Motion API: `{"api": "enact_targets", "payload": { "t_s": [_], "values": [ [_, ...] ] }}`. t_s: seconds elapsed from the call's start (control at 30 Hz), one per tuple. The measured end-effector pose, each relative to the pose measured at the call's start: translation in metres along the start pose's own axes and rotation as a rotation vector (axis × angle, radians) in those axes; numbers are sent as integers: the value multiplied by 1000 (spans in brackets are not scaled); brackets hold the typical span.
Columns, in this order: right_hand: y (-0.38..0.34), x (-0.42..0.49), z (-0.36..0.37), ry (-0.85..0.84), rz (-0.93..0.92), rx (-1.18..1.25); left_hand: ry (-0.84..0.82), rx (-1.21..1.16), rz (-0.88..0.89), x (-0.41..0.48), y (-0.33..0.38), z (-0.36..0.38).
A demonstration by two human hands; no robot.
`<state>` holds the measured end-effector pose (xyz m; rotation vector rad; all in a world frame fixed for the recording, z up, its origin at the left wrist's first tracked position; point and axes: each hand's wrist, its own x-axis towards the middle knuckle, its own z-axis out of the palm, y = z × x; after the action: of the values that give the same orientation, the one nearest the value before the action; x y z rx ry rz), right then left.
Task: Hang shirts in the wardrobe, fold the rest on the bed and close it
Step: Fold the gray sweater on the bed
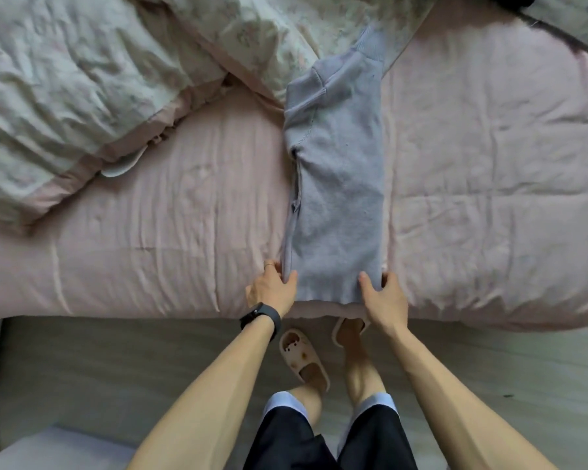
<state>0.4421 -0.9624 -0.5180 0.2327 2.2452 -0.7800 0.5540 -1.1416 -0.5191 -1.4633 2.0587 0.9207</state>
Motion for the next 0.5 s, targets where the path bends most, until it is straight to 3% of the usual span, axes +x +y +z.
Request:
{"api": "enact_targets", "payload": {
  "t_s": [0.2, 0.33, 0.4, 0.5],
  "values": [
    [15, 3, -5, 80, -90, -122, 92, -98, -39, -6, -22, 10],
    [25, -2, -14, 59, -148, -107, 44, -189, -51, -19, -28, 13],
    [28, -8, -18, 60, -233, -96, 51, -251, 18, -28, -26, 11],
    [32, -20, -20, 7, -417, -202, 110, -143, 289, -45, -29, 6]
  ]
}}
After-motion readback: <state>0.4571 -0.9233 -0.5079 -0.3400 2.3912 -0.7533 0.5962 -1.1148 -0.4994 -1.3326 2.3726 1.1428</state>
